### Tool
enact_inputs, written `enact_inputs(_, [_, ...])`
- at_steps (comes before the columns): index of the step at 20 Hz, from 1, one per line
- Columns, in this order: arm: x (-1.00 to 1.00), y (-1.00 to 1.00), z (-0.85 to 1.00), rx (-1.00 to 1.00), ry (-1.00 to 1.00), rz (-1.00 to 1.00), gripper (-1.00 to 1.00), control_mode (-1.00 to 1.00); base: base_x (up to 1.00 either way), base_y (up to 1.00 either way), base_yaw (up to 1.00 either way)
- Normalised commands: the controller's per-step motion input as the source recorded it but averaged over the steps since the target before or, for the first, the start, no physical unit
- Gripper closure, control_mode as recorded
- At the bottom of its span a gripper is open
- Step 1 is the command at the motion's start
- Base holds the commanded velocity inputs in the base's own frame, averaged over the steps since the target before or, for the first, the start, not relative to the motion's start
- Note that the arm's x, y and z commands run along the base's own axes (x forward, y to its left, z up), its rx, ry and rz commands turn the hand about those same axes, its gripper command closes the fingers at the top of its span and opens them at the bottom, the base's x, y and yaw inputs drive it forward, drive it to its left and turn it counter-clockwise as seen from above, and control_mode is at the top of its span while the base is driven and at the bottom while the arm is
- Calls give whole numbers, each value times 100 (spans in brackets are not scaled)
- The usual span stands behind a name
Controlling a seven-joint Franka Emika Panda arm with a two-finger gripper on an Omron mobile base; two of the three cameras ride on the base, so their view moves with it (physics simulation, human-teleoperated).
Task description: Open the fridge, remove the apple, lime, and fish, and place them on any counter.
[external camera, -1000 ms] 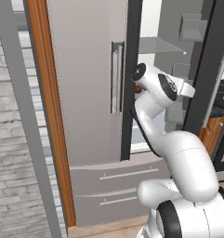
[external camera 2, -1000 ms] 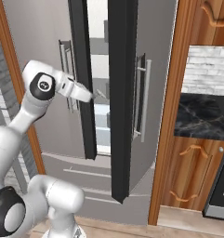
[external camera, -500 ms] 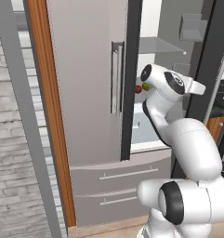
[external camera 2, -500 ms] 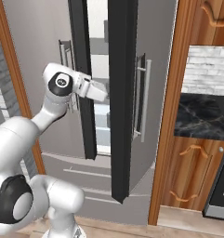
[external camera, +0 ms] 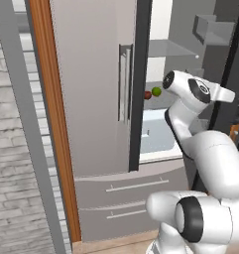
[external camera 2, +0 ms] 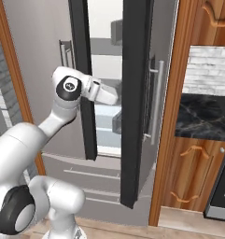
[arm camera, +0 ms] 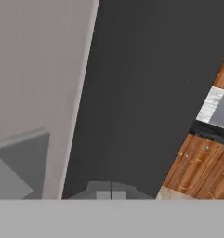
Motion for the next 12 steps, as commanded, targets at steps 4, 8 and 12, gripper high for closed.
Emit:
enact_inputs(4, [-84,-100,0,0,0,-20,100,-100,0,0,0])
enact_inputs(8, [-36,-90,0,0,-1,-16,100,-100,0,0,0])
enact_inputs(12, [-37,-4,4,1,-12,1,100,-100,0,0,0])
